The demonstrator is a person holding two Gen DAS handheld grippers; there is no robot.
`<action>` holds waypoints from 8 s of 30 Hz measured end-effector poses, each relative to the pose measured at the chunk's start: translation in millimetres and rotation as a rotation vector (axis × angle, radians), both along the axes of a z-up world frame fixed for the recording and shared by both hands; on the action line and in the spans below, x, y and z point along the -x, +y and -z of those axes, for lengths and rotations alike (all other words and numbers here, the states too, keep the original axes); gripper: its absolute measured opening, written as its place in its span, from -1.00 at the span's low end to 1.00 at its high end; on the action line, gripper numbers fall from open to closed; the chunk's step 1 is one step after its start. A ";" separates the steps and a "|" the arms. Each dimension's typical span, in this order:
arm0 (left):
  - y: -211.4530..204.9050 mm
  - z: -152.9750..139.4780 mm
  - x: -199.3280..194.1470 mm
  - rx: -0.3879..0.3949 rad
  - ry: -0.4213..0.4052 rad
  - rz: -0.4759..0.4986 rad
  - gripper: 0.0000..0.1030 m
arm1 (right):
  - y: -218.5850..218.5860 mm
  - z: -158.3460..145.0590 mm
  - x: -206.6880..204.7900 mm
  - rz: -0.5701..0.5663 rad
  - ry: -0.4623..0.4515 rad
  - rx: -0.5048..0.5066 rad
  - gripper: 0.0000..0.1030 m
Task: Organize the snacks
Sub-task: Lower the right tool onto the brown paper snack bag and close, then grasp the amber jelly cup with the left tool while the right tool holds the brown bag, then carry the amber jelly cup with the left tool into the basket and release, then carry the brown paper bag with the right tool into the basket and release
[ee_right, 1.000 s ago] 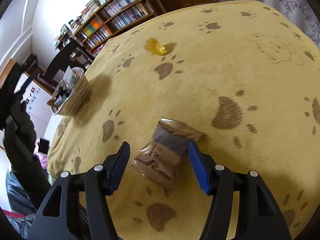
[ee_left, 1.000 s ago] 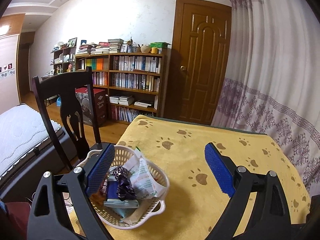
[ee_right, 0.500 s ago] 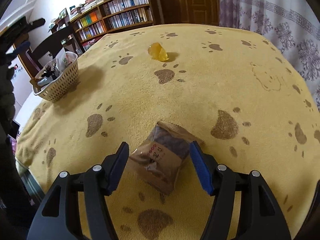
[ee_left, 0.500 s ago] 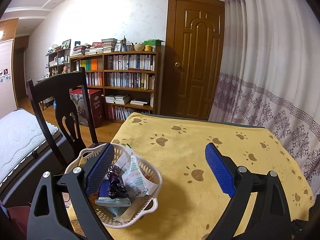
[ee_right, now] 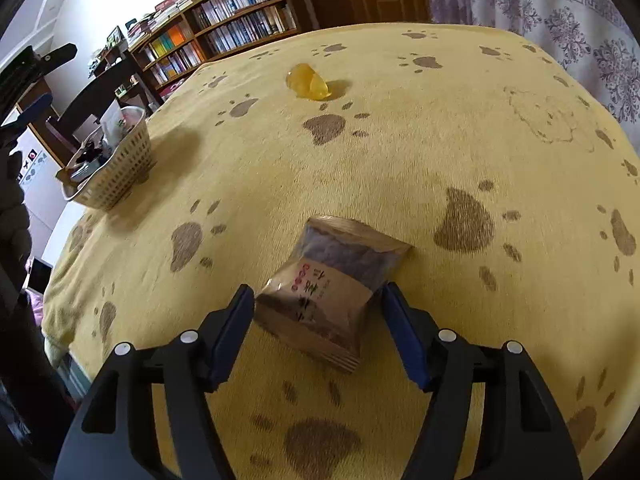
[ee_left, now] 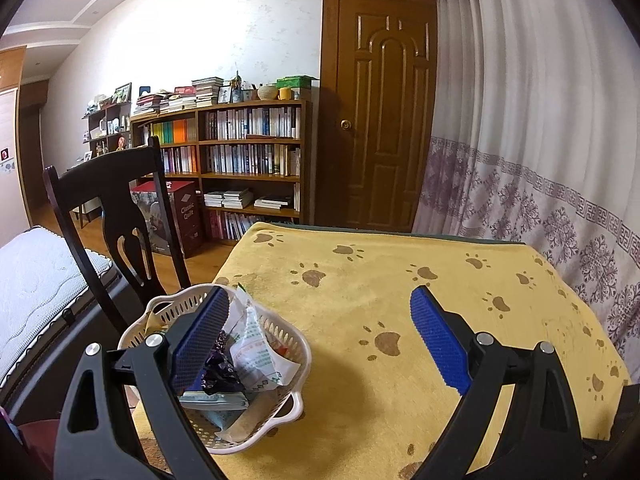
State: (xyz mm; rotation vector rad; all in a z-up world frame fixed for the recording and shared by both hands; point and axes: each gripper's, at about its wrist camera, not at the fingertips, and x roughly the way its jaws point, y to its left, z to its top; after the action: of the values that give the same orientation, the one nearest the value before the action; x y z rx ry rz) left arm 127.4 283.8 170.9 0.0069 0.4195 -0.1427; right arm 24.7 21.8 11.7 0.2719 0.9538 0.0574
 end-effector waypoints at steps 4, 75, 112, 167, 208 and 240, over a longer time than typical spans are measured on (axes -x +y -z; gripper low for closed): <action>-4.6 1.1 -0.5 -0.009 0.003 0.006 0.81 | 3.5 -0.5 -11.9 0.007 -0.011 -0.001 0.38; -220.1 154.3 -130.2 -0.343 0.369 0.449 -0.01 | -74.2 4.6 -51.5 0.142 -0.115 0.107 0.08; -187.0 145.0 -115.8 -0.203 0.359 0.367 -0.06 | -74.1 5.0 -51.5 0.142 -0.116 0.105 0.08; -41.6 59.0 -37.9 -0.107 0.140 0.052 -0.07 | -74.9 3.0 -50.8 0.142 -0.117 0.113 0.08; 102.3 33.3 -58.5 0.096 0.110 -0.239 0.35 | -74.6 3.4 -50.3 0.142 -0.120 0.112 0.08; 136.8 -6.8 -20.3 0.151 0.000 -0.266 0.82 | 56.9 -89.8 -87.4 -0.174 -0.303 0.034 0.08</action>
State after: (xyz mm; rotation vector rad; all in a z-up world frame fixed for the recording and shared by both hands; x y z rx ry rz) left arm 147.7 420.6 177.8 -0.1969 0.4053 0.0879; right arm 112.1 78.6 101.5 0.1431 0.6740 0.2356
